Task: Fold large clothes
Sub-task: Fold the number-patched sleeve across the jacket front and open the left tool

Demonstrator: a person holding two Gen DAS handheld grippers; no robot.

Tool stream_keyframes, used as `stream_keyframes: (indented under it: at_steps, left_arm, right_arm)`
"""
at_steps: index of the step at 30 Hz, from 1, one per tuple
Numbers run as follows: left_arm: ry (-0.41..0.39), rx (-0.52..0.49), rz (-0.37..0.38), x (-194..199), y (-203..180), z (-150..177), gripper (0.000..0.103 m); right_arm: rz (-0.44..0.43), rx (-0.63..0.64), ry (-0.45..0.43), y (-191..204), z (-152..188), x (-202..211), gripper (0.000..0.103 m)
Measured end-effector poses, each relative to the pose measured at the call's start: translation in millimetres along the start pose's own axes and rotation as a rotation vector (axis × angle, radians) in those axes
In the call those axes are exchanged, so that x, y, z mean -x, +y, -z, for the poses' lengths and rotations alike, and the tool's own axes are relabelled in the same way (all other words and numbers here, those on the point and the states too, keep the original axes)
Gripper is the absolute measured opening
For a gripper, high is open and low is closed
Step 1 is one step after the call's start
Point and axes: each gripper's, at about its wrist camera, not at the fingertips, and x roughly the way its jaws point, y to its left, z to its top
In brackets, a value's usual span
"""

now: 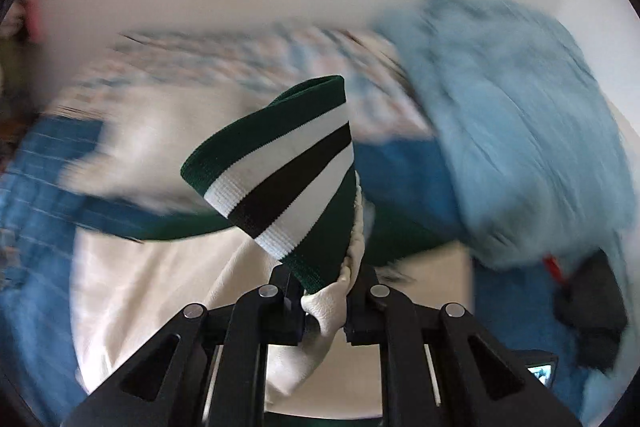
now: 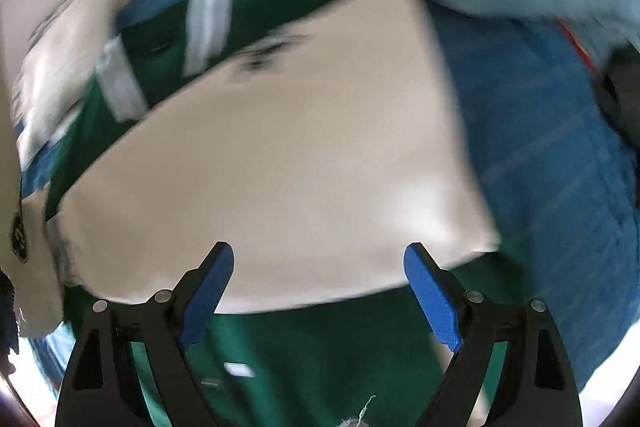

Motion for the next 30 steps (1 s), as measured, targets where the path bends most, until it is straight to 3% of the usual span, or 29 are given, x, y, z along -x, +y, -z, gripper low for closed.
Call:
stream_keyframes:
  at_steps: [2, 4, 7, 8, 9, 11, 13, 18, 21, 24, 27, 30]
  left_arm:
    - [0.080, -0.055, 0.043, -33, -49, 19, 0.011]
    - [0.187, -0.126, 0.016, -67, -88, 43, 0.013]
    - [0.275, -0.163, -0.015, -95, -106, 68, 0.018]
    - [0.285, -0.163, -0.014, -97, -106, 71, 0.030]
    - [0.291, -0.153, 0.006, -96, -106, 74, 0.062]
    - [0.262, -0.121, 0.030, -88, -103, 71, 0.102]
    - [0.229, -0.089, 0.069, -75, -93, 64, 0.102]
    - [0.164, -0.077, -0.027, -40, -52, 59, 0.102]
    - [0.135, -0.090, -0.224, -16, 6, 61, 0.102]
    - [0.162, -0.090, -0.423, 8, 69, 85, 0.102]
    - [0.281, -0.080, -0.598, 21, 132, 134, 0.102]
    - [0.385, -0.024, -0.697, 19, 170, 169, 0.102]
  right_arm:
    - [0.016, -0.053, 0.016, -40, 0, -4, 0.088]
    - [0.028, -0.091, 0.031, -72, 1, -7, 0.088]
    - [-0.001, -0.147, 0.053, -116, 1, -10, 0.089]
    - [-0.024, -0.167, 0.055, -130, 1, -9, 0.089]
    - [-0.047, -0.178, 0.056, -141, 1, -8, 0.089]
    - [-0.071, -0.187, 0.052, -158, 1, -4, 0.088]
    - [-0.088, -0.191, 0.052, -169, 0, 1, 0.088]
    - [-0.240, -0.255, 0.042, -181, -7, 16, 0.089]
    - [-0.304, -0.228, 0.061, -168, -16, 12, 0.089]
    - [-0.252, -0.104, 0.121, -134, -31, -7, 0.089]
    - [-0.129, 0.081, 0.225, -111, -21, -30, 0.088]
    - [-0.063, 0.118, 0.207, -110, -15, -43, 0.087]
